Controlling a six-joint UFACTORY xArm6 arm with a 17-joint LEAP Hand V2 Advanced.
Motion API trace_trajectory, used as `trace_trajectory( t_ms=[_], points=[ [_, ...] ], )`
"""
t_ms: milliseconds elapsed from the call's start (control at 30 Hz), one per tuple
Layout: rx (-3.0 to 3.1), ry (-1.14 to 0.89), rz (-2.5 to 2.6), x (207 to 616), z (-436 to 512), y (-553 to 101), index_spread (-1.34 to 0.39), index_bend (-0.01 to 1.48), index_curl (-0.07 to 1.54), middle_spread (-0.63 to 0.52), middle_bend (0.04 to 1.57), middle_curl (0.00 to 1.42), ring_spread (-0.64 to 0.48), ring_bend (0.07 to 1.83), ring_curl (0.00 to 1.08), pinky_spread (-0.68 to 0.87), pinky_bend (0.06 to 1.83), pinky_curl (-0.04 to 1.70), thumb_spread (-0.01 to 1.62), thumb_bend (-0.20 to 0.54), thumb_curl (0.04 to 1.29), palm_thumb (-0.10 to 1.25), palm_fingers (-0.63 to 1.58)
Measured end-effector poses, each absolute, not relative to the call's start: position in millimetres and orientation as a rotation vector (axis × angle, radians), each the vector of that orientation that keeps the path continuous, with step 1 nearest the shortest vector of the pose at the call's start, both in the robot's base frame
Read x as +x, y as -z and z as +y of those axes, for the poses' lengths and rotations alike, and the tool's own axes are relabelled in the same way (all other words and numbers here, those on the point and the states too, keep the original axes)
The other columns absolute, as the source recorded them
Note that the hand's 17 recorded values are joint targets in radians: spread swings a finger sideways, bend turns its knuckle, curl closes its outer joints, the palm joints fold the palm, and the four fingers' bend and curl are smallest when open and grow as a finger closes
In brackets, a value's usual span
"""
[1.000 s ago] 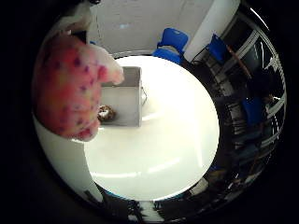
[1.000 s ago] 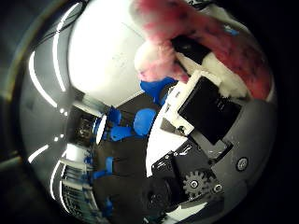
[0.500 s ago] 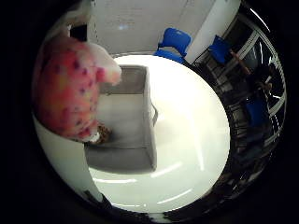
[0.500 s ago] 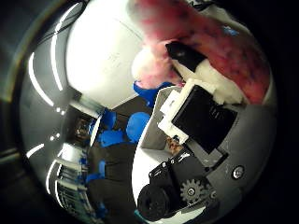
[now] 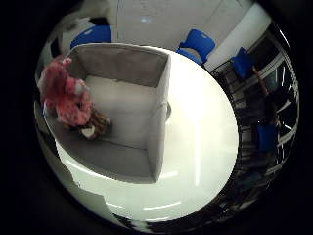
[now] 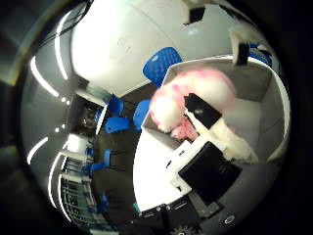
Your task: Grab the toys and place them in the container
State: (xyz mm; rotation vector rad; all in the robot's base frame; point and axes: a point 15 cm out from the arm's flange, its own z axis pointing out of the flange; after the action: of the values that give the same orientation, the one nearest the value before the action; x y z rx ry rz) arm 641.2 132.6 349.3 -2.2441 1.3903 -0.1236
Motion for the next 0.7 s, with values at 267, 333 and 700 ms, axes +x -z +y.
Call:
trace_trajectory(
  t_ms=[267, 333, 700],
  points=[
    [-2.222, 0.168, 1.388, 641.1, 116.7, -370.3, -0.50, 0.27, 0.42, -0.20, 0.76, 0.35, 0.02, 0.64, 0.17, 0.52, 0.59, 0.48, 1.12, -0.019, 0.49, 0.75, 0.23],
    [-2.219, 0.173, 1.392, 641.3, 112.9, -372.1, -0.49, 0.29, 0.42, -0.15, 0.58, 0.31, 0.03, 0.67, 0.18, 0.53, 0.63, 0.48, 1.12, -0.019, 0.49, 0.75, 0.24],
    [-2.215, 0.165, 1.427, 633.8, 79.8, -379.6, -0.49, 0.20, 0.38, -0.10, 0.37, 0.28, 0.06, 0.55, 0.14, 0.53, 0.56, 0.38, 1.12, -0.019, 0.48, 0.75, 0.33]
  ],
)
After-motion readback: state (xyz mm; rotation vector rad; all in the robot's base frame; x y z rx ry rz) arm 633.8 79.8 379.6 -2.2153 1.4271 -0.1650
